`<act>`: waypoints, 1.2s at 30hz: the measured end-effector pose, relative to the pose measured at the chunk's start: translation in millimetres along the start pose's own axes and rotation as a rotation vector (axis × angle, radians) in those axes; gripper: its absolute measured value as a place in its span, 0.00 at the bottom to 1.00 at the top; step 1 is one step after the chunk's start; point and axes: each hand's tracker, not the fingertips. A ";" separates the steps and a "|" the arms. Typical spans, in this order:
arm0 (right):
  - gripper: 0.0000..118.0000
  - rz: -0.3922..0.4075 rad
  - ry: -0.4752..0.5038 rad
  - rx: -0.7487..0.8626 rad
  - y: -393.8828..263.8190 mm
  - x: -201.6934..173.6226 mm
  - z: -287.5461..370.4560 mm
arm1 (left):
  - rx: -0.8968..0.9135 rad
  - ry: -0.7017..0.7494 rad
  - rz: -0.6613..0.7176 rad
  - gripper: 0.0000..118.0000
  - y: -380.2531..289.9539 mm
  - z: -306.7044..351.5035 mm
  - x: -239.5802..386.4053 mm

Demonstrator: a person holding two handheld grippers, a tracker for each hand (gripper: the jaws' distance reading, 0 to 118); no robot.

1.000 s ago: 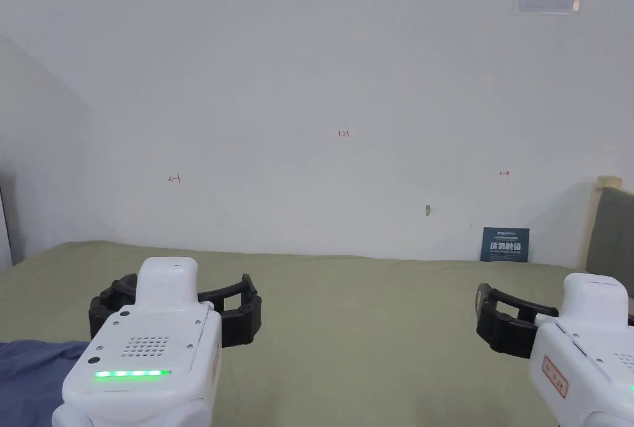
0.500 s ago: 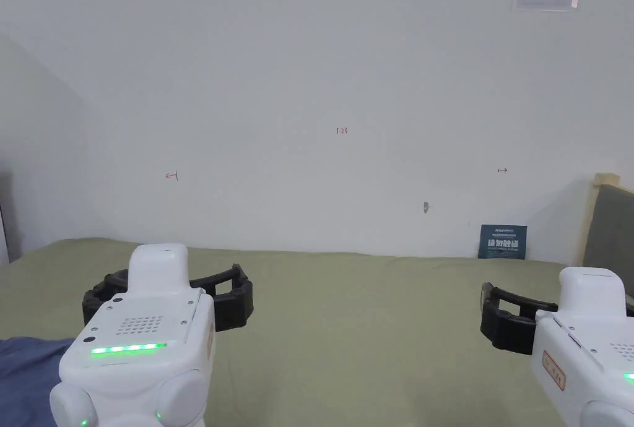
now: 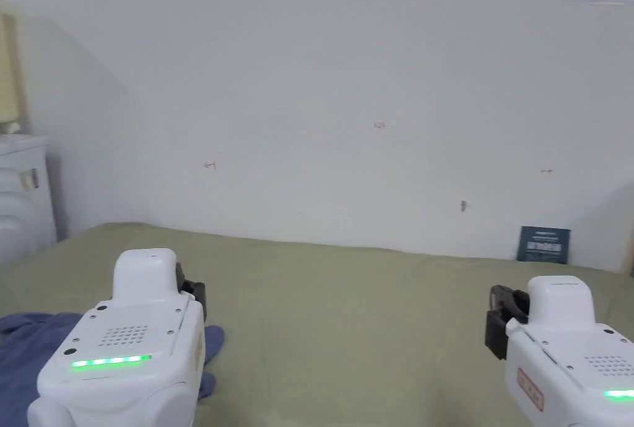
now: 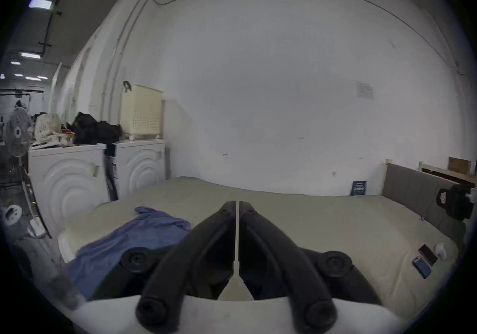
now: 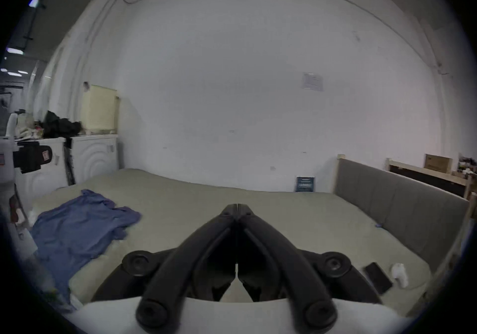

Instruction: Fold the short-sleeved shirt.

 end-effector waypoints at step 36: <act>0.00 0.042 0.320 -0.377 -130.9 -72.1 -151.7 | -1.085 -0.106 0.028 1.00 -184.4 -384.1 -150.3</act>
